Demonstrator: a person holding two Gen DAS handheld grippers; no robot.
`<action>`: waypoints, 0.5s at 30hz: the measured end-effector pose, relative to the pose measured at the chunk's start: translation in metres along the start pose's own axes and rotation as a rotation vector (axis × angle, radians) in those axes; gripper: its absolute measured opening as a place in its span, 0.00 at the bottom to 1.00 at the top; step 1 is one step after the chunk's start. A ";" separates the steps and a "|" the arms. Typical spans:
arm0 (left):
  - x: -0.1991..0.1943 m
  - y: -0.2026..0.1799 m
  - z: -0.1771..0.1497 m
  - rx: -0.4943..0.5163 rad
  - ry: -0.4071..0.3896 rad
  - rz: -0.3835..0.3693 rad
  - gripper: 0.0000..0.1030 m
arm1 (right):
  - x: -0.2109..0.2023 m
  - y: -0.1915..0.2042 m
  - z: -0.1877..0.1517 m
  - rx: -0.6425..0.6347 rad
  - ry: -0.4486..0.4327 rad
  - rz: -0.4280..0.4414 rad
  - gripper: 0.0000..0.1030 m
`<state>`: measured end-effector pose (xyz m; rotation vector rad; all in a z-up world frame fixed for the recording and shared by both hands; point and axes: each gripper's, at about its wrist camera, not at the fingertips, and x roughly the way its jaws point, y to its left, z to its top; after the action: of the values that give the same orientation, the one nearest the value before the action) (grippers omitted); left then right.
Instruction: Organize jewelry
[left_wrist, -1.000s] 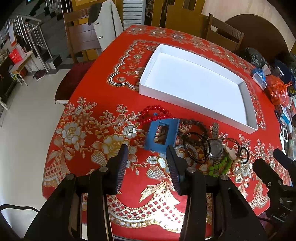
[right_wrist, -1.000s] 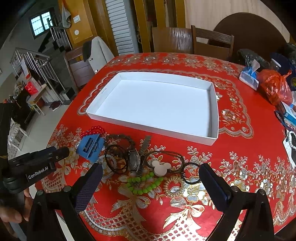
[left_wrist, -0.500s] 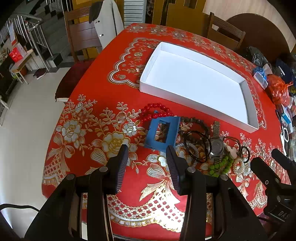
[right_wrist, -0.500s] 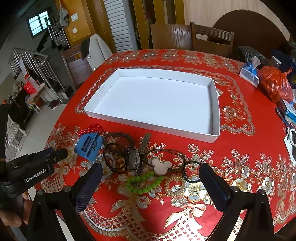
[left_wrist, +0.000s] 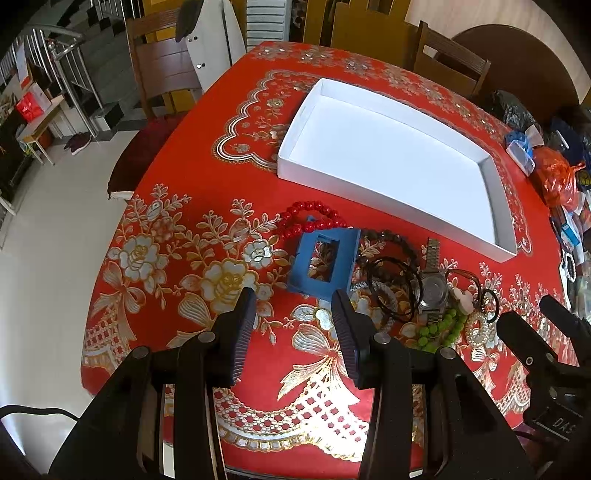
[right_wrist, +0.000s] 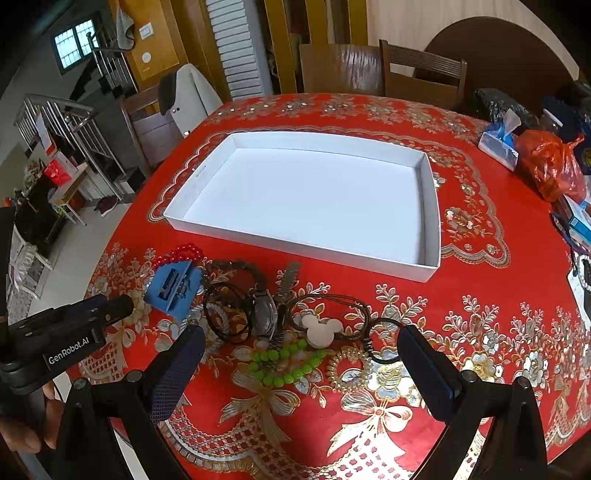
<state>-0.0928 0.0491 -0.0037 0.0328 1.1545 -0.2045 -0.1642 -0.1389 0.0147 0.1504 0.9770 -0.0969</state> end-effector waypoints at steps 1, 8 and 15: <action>0.001 0.001 0.000 -0.003 0.007 -0.004 0.40 | 0.001 0.000 0.000 -0.003 0.002 -0.005 1.00; 0.010 0.018 0.000 -0.088 0.063 -0.123 0.53 | 0.006 -0.004 0.000 0.014 0.026 -0.006 1.00; 0.019 0.005 0.005 -0.031 0.085 -0.127 0.59 | 0.008 -0.008 0.000 0.011 0.042 -0.017 1.00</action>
<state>-0.0798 0.0504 -0.0195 -0.0598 1.2456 -0.3003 -0.1608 -0.1466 0.0074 0.1548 1.0198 -0.1148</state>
